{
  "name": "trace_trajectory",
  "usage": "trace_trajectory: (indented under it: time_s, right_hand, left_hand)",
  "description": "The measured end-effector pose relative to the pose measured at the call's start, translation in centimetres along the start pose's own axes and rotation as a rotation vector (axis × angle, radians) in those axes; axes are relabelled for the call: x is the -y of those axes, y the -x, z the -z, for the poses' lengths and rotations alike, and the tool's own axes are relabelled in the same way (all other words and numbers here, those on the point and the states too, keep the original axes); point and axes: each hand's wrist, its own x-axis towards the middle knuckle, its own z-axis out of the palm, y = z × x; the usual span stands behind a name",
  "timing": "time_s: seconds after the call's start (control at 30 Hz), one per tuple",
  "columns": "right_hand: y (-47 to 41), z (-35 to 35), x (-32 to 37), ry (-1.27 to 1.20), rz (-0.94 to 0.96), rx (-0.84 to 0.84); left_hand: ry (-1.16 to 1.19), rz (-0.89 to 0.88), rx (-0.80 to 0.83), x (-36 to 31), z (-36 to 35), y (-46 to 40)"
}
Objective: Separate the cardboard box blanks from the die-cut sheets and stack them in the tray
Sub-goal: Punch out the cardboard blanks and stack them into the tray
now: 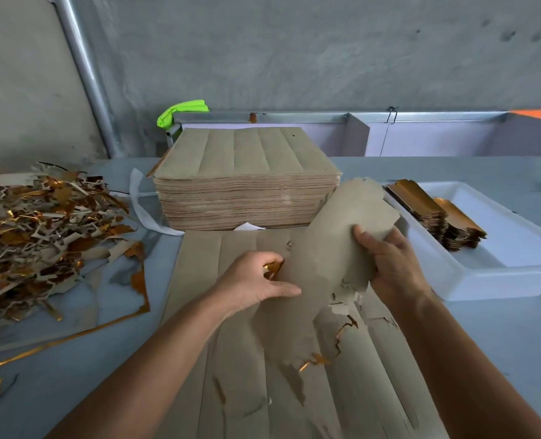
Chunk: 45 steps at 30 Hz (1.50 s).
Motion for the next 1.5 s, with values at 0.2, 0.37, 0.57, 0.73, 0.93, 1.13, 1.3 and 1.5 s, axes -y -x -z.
trace_trajectory:
  time_s: [0.2,0.37,0.57,0.73,0.93,1.13,1.3,1.5]
  right_hand:
    - [0.2,0.3,-0.2,0.005,0.010,0.032]
    - [0.1,0.6,-0.3,0.159,0.018,0.032]
    - [-0.7,2.4,0.6,0.136,0.029,-0.097]
    - [-1.0,3.5,1.0,0.048,0.034,-0.232]
    - [-1.1,3.9,1.5,-0.064,-0.005,-0.310]
    - [-0.9,5.4,2.8,-0.125,0.114,-0.585]
    - [0.4,5.2,3.8,-0.058,0.082,-0.411]
    - [1.8,-0.2,1.3,0.260,-0.159,-0.068]
  left_hand:
    - [0.147,0.037,-0.006,-0.4,-0.1,0.5]
    - [0.030,0.063,-0.010,-0.7,0.8,0.5]
    - [-0.068,0.119,-0.009,-0.3,2.0,0.6]
    - [0.174,0.207,-0.082,0.3,2.2,0.5]
    - [0.278,0.227,-0.095,1.0,2.8,0.5]
    - [0.224,0.351,-0.404,2.8,3.5,-0.4]
    - [0.247,0.390,-0.723,2.8,3.7,-1.3]
    - [0.485,0.262,-0.718,0.2,1.6,-2.0]
